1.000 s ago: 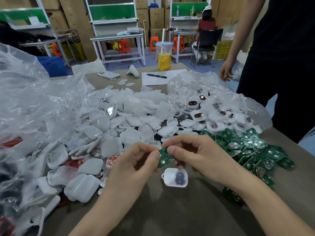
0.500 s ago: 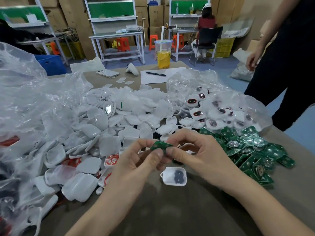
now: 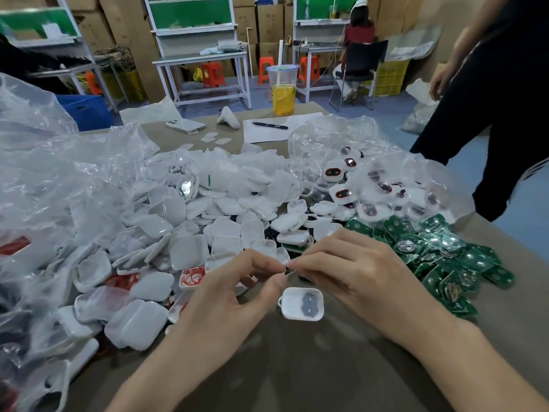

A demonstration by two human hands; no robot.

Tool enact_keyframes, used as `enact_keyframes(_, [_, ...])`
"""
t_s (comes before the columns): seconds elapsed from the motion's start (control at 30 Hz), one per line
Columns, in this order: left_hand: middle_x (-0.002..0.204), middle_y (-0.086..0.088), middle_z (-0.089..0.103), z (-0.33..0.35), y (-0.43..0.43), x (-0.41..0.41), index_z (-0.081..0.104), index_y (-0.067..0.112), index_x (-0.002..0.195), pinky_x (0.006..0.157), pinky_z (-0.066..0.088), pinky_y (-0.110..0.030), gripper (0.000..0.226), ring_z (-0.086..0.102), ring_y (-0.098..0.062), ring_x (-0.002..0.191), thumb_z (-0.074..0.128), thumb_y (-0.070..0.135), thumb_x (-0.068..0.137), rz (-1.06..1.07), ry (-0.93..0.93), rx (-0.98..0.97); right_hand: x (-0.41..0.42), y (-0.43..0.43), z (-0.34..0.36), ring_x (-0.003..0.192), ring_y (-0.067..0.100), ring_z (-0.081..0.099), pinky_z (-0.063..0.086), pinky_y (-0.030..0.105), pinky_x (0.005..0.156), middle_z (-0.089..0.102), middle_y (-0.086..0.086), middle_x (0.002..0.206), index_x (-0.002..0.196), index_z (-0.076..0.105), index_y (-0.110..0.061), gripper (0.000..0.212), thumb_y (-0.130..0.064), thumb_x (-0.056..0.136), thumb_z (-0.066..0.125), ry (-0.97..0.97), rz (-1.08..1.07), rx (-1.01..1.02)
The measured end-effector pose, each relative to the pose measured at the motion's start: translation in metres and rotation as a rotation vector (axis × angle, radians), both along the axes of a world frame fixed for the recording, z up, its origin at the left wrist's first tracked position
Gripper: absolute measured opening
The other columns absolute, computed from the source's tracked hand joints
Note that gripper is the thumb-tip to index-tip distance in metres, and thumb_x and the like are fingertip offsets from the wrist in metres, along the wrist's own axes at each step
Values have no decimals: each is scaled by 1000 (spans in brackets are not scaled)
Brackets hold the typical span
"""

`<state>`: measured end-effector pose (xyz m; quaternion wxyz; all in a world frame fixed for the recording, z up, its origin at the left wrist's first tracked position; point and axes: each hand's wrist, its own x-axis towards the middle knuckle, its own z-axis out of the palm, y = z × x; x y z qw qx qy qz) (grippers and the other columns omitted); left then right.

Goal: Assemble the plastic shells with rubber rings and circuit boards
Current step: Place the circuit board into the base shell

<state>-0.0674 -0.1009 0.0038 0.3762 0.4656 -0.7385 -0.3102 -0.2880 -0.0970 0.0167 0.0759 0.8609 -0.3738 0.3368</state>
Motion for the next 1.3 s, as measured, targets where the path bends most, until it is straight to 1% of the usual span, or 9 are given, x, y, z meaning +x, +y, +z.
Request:
enact_keyframes(0.13, [95, 13, 74, 0, -2, -1, 70, 39, 98, 76, 50, -13, 30, 67, -9, 88, 62, 58, 76, -38, 123, 81, -2, -1, -2, 86, 19, 63, 54, 33, 75, 71, -5, 99, 112, 75, -19, 19, -17, 96, 67, -19, -6, 25])
enact_keyframes(0.27, [93, 12, 75, 0, -3, -2, 70, 36, 96, 74, 48, -11, 29, 67, -8, 85, 64, 55, 75, -35, 126, 82, -2, 0, -2, 90, 17, 63, 53, 32, 79, 70, -10, 100, 116, 73, -22, 23, -18, 93, 71, -80, -42, 139])
enact_keyframes(0.4, [103, 25, 69, 0, 1, 4, 67, 44, 97, 82, 40, -4, 14, 62, 2, 101, 71, 43, 83, -17, -88, -70, -14, 4, 3, 96, 3, 55, 42, 16, 89, 65, -21, 101, 123, 66, -32, 30, -44, 96, 59, -126, -139, 286])
enact_keyframes(0.53, [116, 32, 62, 1, 3, 6, 66, 38, 102, 94, 43, -16, 13, 57, 1, 116, 64, 43, 91, -209, -341, -245, -24, 9, 4, 109, -8, 42, 35, 13, 94, 58, -29, 114, 138, 48, -46, 67, -84, 84, 37, 183, -183, 472])
enact_keyframes(0.6, [117, 33, 62, 2, 2, 6, 69, 36, 101, 94, 45, -20, 13, 56, 0, 115, 66, 41, 90, -233, -370, -260, -24, 9, -2, 112, -10, 31, 25, 11, 96, 49, -33, 121, 147, 32, -49, 84, -92, 75, 34, 296, -157, 542])
enact_keyframes(0.7, [118, 35, 61, 2, 1, 6, 69, 38, 101, 94, 44, -20, 13, 54, 1, 117, 66, 43, 89, -230, -376, -249, -20, 6, -3, 108, -11, 27, 23, 7, 97, 40, -39, 112, 149, 30, -48, 84, -86, 76, 42, 274, -135, 578])
enact_keyframes(0.83, [115, 33, 62, 3, 2, 6, 69, 37, 103, 92, 46, -22, 14, 56, 0, 113, 65, 43, 91, -257, -376, -270, -15, 3, 2, 114, -7, 36, 32, 17, 101, 53, -33, 123, 148, 31, -49, 75, -78, 80, 43, 258, -101, 569])
enact_keyframes(1.03, [115, 30, 62, -2, 1, 8, 68, 39, 103, 93, 45, -23, 15, 56, 2, 114, 62, 46, 92, -223, -399, -269, -16, 3, -2, 117, -7, 37, 36, 20, 101, 51, -39, 114, 143, 32, -57, 72, -80, 77, 49, 177, -104, 646])
enact_keyframes(1.3, [117, 32, 62, -7, 1, 5, 68, 40, 102, 94, 44, -26, 12, 57, -1, 115, 64, 45, 92, -218, -351, -268, -13, 1, 0, 114, -12, 31, 29, 17, 101, 47, -41, 111, 143, 36, -53, 74, -81, 76, 48, 217, -99, 637])
